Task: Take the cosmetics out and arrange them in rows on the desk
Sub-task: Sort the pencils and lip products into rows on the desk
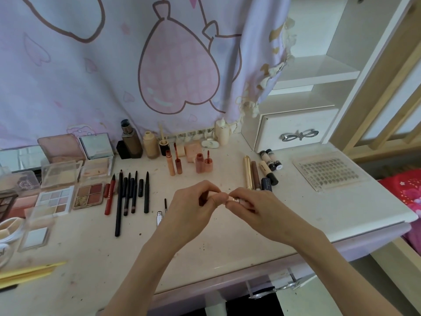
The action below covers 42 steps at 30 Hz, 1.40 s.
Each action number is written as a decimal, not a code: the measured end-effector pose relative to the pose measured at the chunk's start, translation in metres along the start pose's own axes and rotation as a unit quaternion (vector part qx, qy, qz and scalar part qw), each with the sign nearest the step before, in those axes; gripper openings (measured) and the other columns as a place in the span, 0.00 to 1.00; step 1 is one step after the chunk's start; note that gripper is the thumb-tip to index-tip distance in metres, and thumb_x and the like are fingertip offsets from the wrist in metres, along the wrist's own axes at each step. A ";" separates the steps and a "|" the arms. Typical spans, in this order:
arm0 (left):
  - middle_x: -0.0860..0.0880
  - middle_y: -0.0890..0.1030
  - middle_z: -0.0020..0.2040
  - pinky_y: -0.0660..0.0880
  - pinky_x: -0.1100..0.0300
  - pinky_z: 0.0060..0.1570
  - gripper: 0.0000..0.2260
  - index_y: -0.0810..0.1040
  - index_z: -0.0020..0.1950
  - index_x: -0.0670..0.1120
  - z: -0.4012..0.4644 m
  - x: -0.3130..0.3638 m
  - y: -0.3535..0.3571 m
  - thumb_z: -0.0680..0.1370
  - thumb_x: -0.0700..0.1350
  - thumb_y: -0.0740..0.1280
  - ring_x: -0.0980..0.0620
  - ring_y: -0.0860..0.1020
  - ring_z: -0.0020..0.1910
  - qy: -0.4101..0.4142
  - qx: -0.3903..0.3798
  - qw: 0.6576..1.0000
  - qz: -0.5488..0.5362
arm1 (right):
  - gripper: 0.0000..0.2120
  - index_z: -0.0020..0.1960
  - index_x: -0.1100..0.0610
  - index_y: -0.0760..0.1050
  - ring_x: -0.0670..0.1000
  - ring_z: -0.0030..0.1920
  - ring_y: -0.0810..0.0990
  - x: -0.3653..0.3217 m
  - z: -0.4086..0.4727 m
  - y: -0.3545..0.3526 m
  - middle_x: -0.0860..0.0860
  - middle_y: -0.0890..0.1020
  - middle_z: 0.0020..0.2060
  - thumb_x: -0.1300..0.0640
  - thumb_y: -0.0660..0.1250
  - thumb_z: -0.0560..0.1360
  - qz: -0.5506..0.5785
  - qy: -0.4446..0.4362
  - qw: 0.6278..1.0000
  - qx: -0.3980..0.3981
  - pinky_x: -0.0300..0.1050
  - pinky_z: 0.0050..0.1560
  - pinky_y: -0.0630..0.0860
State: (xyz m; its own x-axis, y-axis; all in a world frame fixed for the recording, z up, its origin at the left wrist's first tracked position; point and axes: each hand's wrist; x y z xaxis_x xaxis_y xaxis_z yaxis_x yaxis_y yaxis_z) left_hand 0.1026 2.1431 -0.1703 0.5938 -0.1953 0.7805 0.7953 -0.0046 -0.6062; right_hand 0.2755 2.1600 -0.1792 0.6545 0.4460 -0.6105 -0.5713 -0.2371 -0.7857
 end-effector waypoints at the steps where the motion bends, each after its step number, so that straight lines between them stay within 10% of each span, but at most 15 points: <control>1: 0.55 0.72 0.29 0.66 0.73 0.32 0.04 0.78 0.43 0.51 0.001 -0.002 -0.002 0.75 0.49 0.66 0.64 0.70 0.30 -0.007 0.002 1.000 -0.005 | 0.12 0.50 0.50 0.73 0.42 0.29 0.70 0.000 0.001 -0.001 0.43 0.71 0.26 0.43 0.59 0.77 -0.004 0.011 1.000 -0.008 0.35 0.32 0.64; 9: 0.56 0.70 0.29 0.64 0.72 0.29 0.03 0.79 0.44 0.52 0.007 -0.015 -0.009 0.75 0.49 0.66 0.61 0.67 0.28 -0.031 -0.011 0.999 -0.036 | 0.07 0.51 0.51 0.73 0.44 0.31 0.69 0.009 0.003 -0.006 0.45 0.73 0.32 0.51 0.59 0.79 -0.001 0.013 0.999 -0.030 0.37 0.34 0.65; 14: 0.55 0.79 0.39 0.69 0.69 0.37 0.03 0.76 0.49 0.52 0.015 -0.023 -0.006 0.77 0.46 0.66 0.59 0.75 0.38 -0.088 0.037 0.993 -0.065 | 0.06 0.48 0.52 0.81 0.43 0.41 0.73 0.023 0.005 -0.020 0.48 0.75 0.42 0.56 0.65 0.76 0.085 0.053 0.990 0.101 0.28 0.43 0.66; 22: 0.50 0.78 0.41 0.68 0.70 0.34 0.10 0.72 0.48 0.49 0.042 -0.021 0.051 0.74 0.52 0.69 0.57 0.75 0.39 -0.143 0.101 0.981 -0.079 | 0.11 0.35 0.50 0.79 0.45 0.29 0.72 0.048 0.045 -0.032 0.52 0.77 0.29 0.56 0.66 0.76 0.218 0.135 0.954 0.157 0.36 0.37 0.68; 28: 0.49 0.75 0.52 0.70 0.63 0.45 0.07 0.74 0.55 0.45 0.064 -0.017 0.080 0.78 0.44 0.63 0.53 0.74 0.47 -0.068 0.129 0.987 0.067 | 0.11 0.40 0.63 0.81 0.48 0.32 0.76 0.067 0.075 -0.026 0.50 0.84 0.35 0.59 0.64 0.76 0.142 0.135 0.969 0.149 0.35 0.38 0.70; 34: 0.45 0.71 0.59 0.72 0.58 0.49 0.13 0.72 0.64 0.42 0.089 -0.020 0.082 0.80 0.42 0.58 0.47 0.74 0.53 -0.060 0.099 0.983 0.145 | 0.13 0.35 0.56 0.81 0.50 0.47 0.79 0.084 0.097 -0.017 0.51 0.83 0.42 0.57 0.63 0.76 0.055 0.122 0.985 0.111 0.40 0.52 0.70; 42: 0.46 0.69 0.61 0.72 0.60 0.47 0.17 0.69 0.68 0.43 0.109 -0.018 0.088 0.79 0.35 0.58 0.49 0.74 0.53 -0.053 0.089 0.982 0.160 | 0.12 0.36 0.57 0.80 0.50 0.42 0.77 0.094 0.109 -0.016 0.50 0.82 0.38 0.57 0.63 0.76 0.026 0.105 0.987 0.115 0.44 0.51 0.71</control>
State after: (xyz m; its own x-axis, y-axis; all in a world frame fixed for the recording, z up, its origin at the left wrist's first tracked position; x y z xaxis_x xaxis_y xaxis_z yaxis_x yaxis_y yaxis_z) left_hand 0.1747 2.2530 -0.2212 0.8183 -0.0556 0.5721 0.5695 0.2137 -0.7937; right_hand 0.2922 2.3001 -0.2133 0.6953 0.2438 -0.6761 -0.6887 -0.0430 -0.7238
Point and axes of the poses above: each hand's wrist, its own z-axis towards the middle knuckle, its own y-axis out of the palm, x = y × z
